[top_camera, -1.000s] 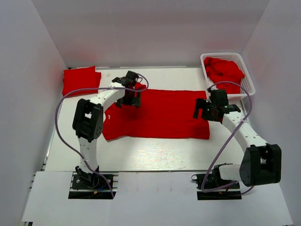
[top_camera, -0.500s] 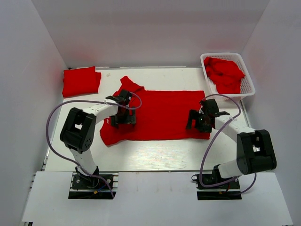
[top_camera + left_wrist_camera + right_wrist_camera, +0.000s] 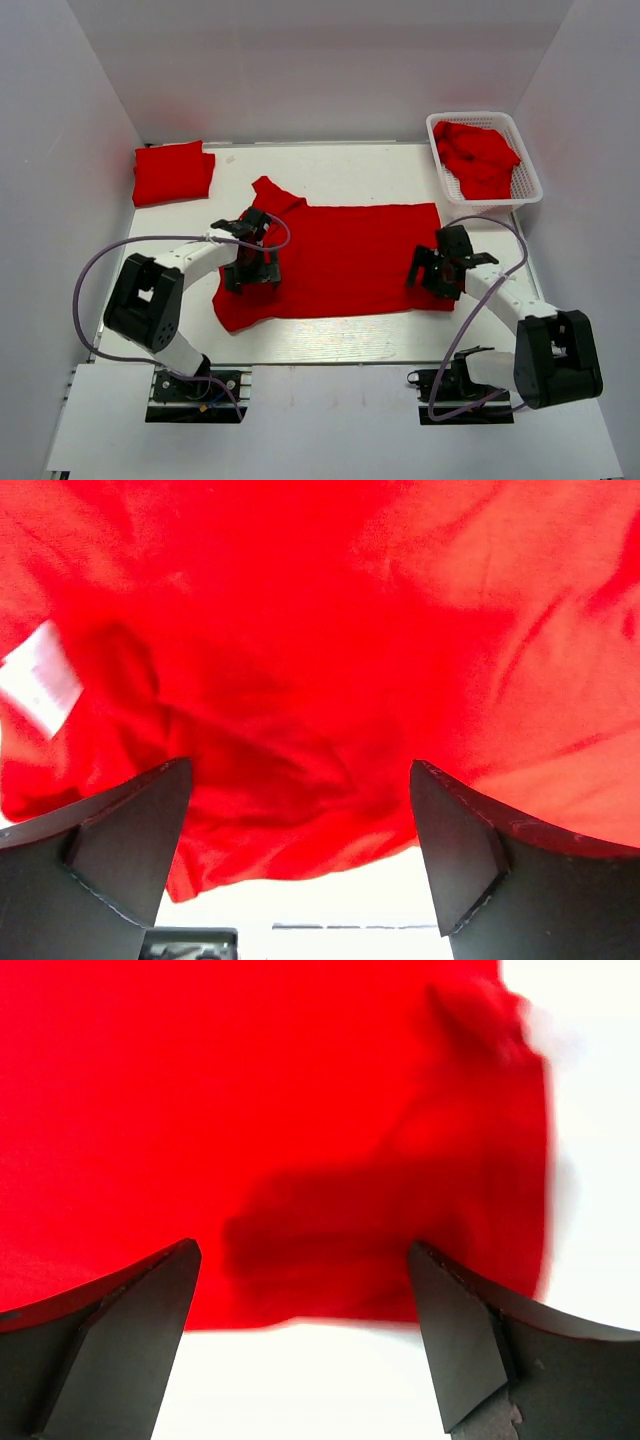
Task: Fold and stack the t-shirts
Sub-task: Fold the flattened tshirt in 1/3 of the way, then grap the side of the flattened tshirt furthest away from the robot with both arms
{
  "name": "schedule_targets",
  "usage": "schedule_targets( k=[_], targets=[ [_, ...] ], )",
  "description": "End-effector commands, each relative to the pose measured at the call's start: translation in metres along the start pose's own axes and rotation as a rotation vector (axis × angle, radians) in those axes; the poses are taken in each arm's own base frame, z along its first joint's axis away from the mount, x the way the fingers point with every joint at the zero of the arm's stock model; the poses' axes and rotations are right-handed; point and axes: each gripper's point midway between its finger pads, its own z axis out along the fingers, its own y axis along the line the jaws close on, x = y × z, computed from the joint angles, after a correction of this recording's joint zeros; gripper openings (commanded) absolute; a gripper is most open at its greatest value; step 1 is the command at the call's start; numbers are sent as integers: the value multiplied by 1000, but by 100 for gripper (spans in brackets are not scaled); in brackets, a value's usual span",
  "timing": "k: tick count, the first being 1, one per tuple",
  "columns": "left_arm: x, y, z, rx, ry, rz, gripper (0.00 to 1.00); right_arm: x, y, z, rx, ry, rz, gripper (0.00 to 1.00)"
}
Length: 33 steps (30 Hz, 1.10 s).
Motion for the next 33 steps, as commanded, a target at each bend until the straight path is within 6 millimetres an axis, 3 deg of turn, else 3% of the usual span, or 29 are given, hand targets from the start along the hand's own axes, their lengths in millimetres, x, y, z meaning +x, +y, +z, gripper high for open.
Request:
schedule_targets(
  k=[1,2,3,4,5,6,7,8,9,10,11,13,14,15,17,20,22,25,26,28,33],
  targets=[
    [-34,-9,-46,63,-132,-4,100,-28,2,-30,44,-46,-48,90],
    [-44,-8,-55,48,-163,-7,100,-33,5,-35,41,-54,-57,90],
    [-71,-9,-69,10,-232,7,100,-41,6,-39,46,-73,-84,90],
    [-80,-8,-75,-14,-241,14,100,-65,18,-49,25,-131,-96,90],
    [-91,-10,-80,-27,-262,10,100,-73,21,-52,21,-146,-105,90],
    [-115,-15,-86,-54,-293,34,100,-96,26,-57,35,-190,-126,90],
    [-131,-19,-102,-46,-351,22,100,-97,25,-57,42,-195,-133,90],
    [-140,-19,-88,-84,-316,19,100,-114,28,-61,56,-225,-131,90],
    [-168,-27,-103,-64,-367,20,100,-131,32,-67,59,-264,-130,90],
    [-179,-24,-101,-77,-355,5,100,-137,31,-58,87,-255,-127,90],
    [-204,-32,-96,-78,-367,16,100,-158,40,-68,73,-306,-118,90],
    [-227,-37,-87,-69,-368,28,100,-175,47,-63,71,-336,-116,90],
    [-248,-38,-100,-47,-398,5,100,-191,54,-59,66,-346,-110,90],
    [-256,-41,-76,-46,-363,17,100,-196,57,-58,61,-350,-107,90],
    [-277,-37,-80,-38,-386,2,100,-204,64,-48,64,-331,-104,90],
    [-291,-22,-65,-36,-390,-37,100,-211,63,-40,84,-317,-106,90],
    [-291,-15,-49,-24,-382,-40,100,-212,59,-34,105,-310,-115,90],
    [-309,-12,-45,2,-442,-25,100,-214,59,-25,120,-298,-124,90],
    [-310,-7,-32,-10,-427,-18,100,-214,59,-21,119,-289,-128,90],
    [-323,-4,-28,-11,-456,0,100,-216,59,-17,125,-283,-126,90],
    [-334,-3,8,-16,-446,44,100,-220,64,-9,113,-268,-131,90]
  ],
)
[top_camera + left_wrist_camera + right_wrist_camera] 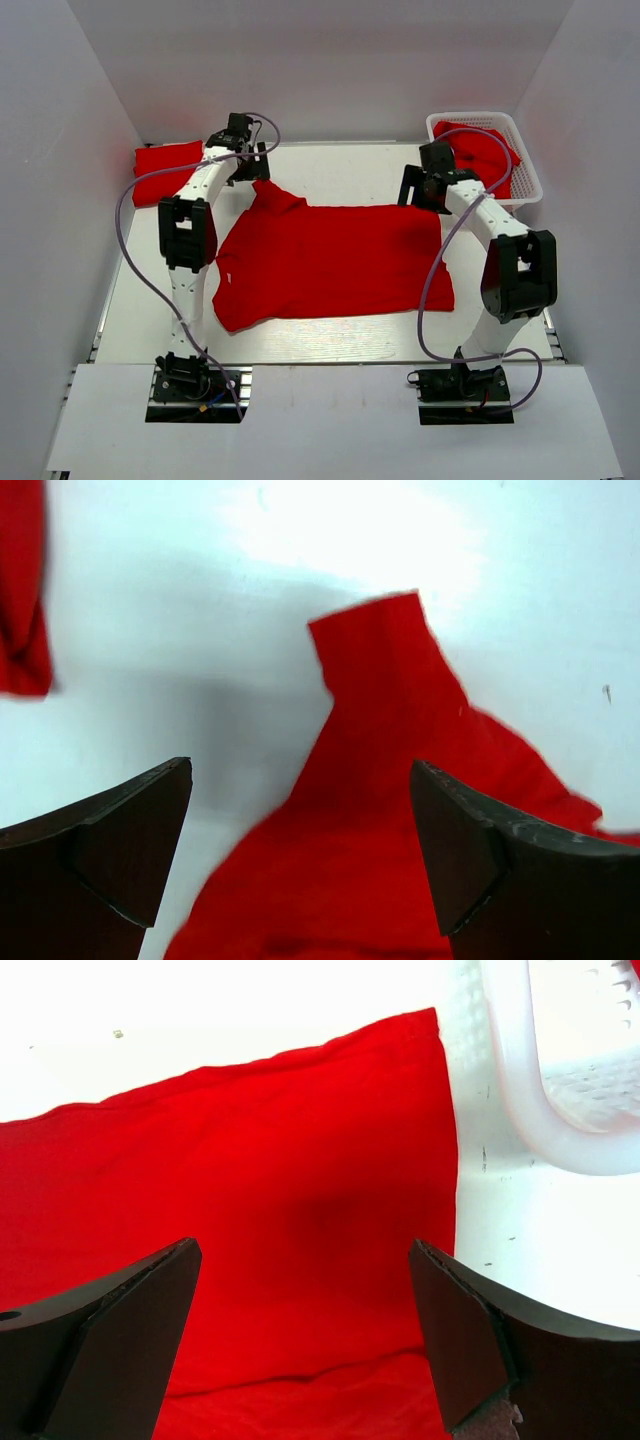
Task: Fold and stack the t-shirts
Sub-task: Grap the side of the flattened tshirt furthest away from the robot with both arms
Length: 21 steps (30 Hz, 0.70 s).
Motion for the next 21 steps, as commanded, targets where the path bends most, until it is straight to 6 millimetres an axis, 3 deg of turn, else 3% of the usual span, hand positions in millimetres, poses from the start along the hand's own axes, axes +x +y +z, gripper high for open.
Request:
schedule_targets(
  k=[1,3,5,6,12,16,21],
  targets=[
    [-13,-11,20,43,-47,47,100,-20,5,-5,-8,-47,-2,90],
    [-18,-8,26,52,-65,45,100,-20,6,-3,-12,-44,-3,90],
    [-12,-16,38,95,-58,58,100,-21,5,-1,-11,-43,-1,90],
    [-18,-21,39,116,-84,69,100,-22,6,-1,-11,-46,-5,90],
    [1,-14,74,69,-47,74,95,-15,6,4,-7,-17,-1,90],
    [1,-14,81,60,-51,64,93,-9,5,7,-4,2,-2,90],
    [7,-22,86,102,-46,54,80,-6,6,9,-9,13,1,90]
  ],
)
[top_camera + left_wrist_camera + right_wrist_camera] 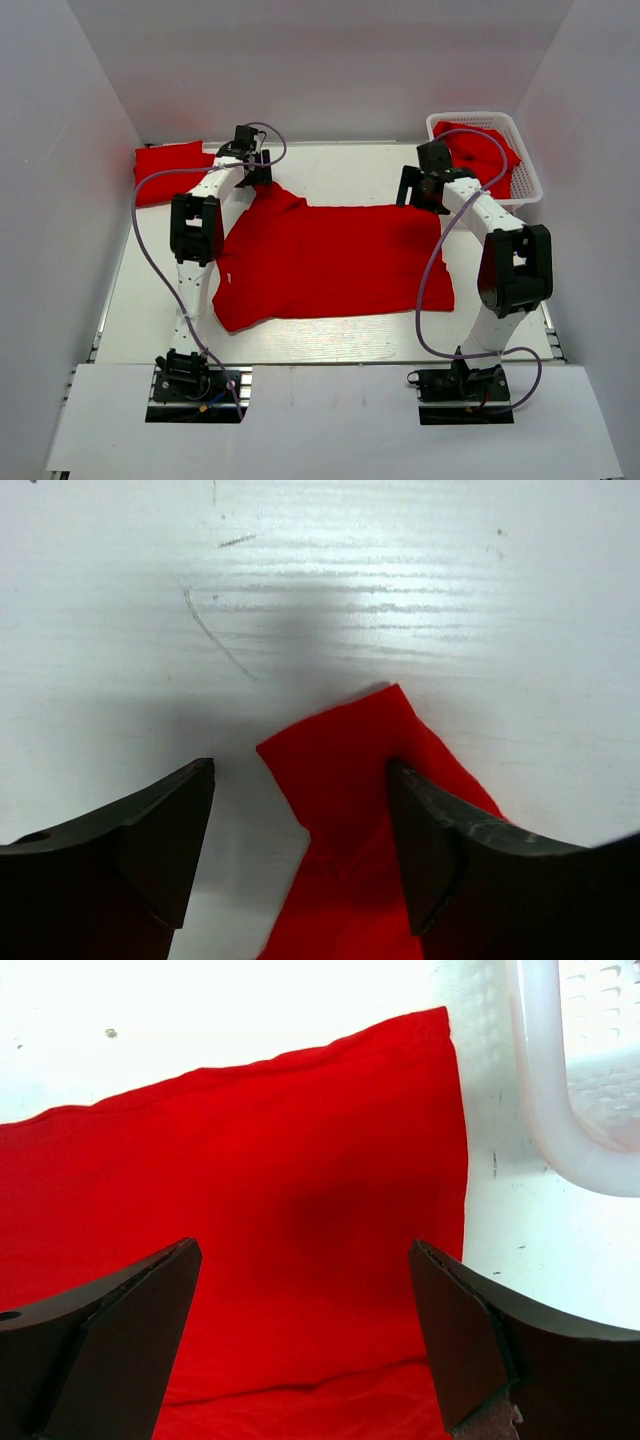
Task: Fold and stack the t-shirts
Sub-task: Grap the side of the flattened tshirt furthest away from the robot with both arms
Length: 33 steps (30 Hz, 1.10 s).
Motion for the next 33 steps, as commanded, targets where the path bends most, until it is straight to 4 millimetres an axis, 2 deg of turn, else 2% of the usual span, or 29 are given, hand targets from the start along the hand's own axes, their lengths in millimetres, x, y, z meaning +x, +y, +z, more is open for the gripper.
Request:
schedule_targets(
  k=[1,4,5,8,9,11,12,13,14,15,16,18,21,22,23,25,26,27,29,30,33],
  targets=[
    [5,-5,10,39,4,-16,79,-9,4,-2,-11,-12,2,90],
    [15,-7,18,47,25,-23,70,-5,2,0,-1,-1,1,90],
    [16,-11,18,68,29,-24,58,-6,2,0,-1,-5,0,90],
    [19,-16,21,97,35,-33,43,-8,0,-1,14,-10,0,90],
    [27,-15,24,93,55,-32,35,-8,-2,-1,17,-9,3,90],
    [32,-17,19,112,68,-31,33,-9,-3,-2,28,-14,2,90],
    [43,-15,23,107,91,-30,30,-9,-3,-1,29,-15,2,90],
    [43,-15,19,107,89,-30,30,-10,-4,-2,32,-19,3,90],
    [49,-14,20,105,103,-30,23,-9,-4,-1,36,-16,2,90],
    [54,-13,18,102,115,-29,3,-10,-5,-2,42,-19,2,90],
    [54,-10,14,91,114,-28,0,-11,-6,-2,43,-21,4,90],
    [59,-7,14,83,112,-19,0,-10,-5,-1,42,-21,8,90],
    [43,1,1,37,39,-32,0,-9,-2,3,31,-9,-6,90],
    [35,2,-4,33,11,-35,0,-9,-3,4,35,-9,-12,90],
    [17,1,-20,43,-39,-40,0,-10,-2,6,36,-10,-23,90],
    [-5,3,-37,29,-98,-47,0,-15,-2,10,53,-19,-20,90],
    [-11,2,-39,32,-113,-49,0,-18,-4,11,66,-30,-9,90],
    [-28,4,-50,21,-147,-54,0,-22,-6,15,85,-34,-5,90],
    [-36,5,-56,8,-154,-55,0,-30,-4,21,99,-51,28,90],
    [-45,4,-60,13,-176,-58,0,-28,-5,28,117,-43,43,90],
    [-48,6,-66,3,-177,-59,0,-38,-6,38,157,-77,129,90]
  ],
)
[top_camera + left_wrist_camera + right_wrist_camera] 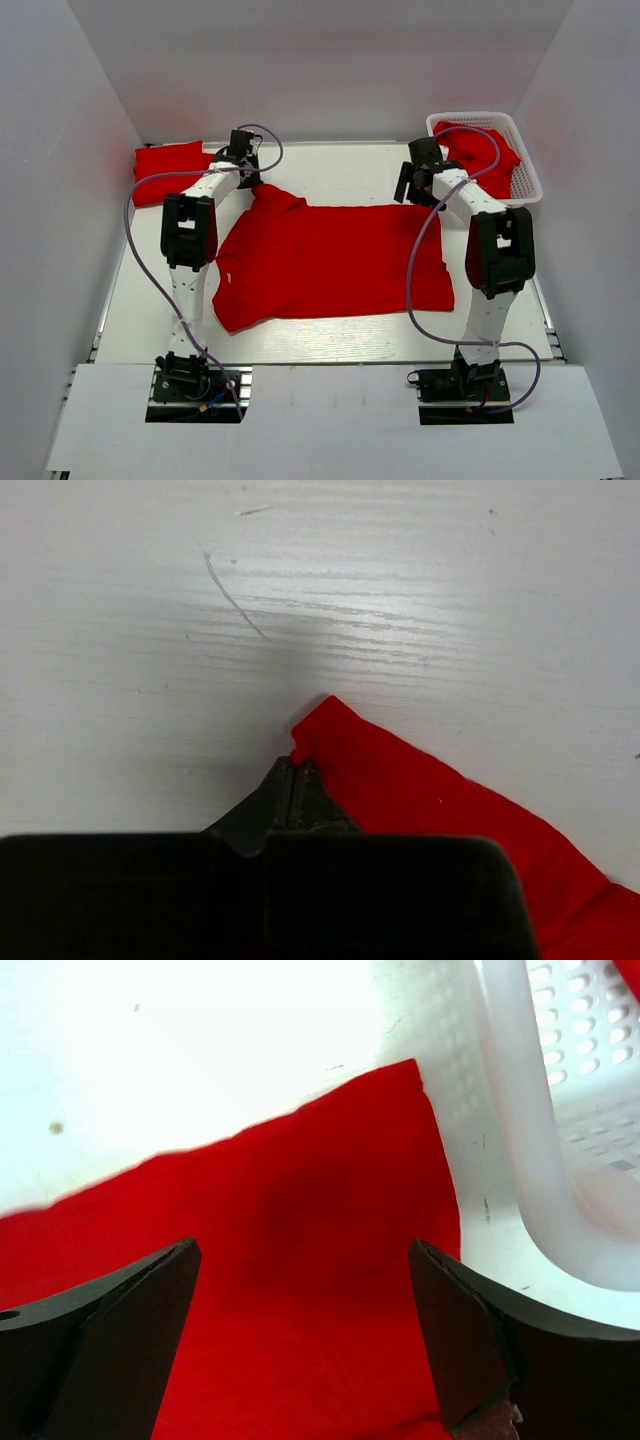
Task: Fold and stack the t-shirts
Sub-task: Grap the side of the flattened tshirt furthest away from the robot with both arms
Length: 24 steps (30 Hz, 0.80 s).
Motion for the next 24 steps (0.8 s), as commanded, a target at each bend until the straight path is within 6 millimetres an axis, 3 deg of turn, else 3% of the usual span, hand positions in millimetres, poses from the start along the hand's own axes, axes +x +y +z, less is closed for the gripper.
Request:
schedule_targets(
  k=[1,5,7,9,11,17,20,24],
  targets=[
    [-56,-2,-51,-2,-122,-21,0,-25,2,7,62,-81,142,90],
    [-38,2,-47,-11,-84,-15,0,-26,5,19,97,-98,277,90],
    [-40,4,-53,-19,-90,-16,0,-21,6,27,117,-103,356,90],
    [-30,5,-49,-23,-68,-22,0,-30,4,32,133,-151,431,90],
    [-33,5,-53,-21,-77,-23,0,-31,5,41,145,-148,470,90],
    [-32,4,-58,-12,-75,-32,0,-18,8,64,174,-105,492,90],
    [-34,4,-63,-10,-82,-33,0,-1,4,75,207,-58,495,90],
    [-28,5,-62,-14,-65,-31,0,1,6,87,197,-28,489,90]
  ],
)
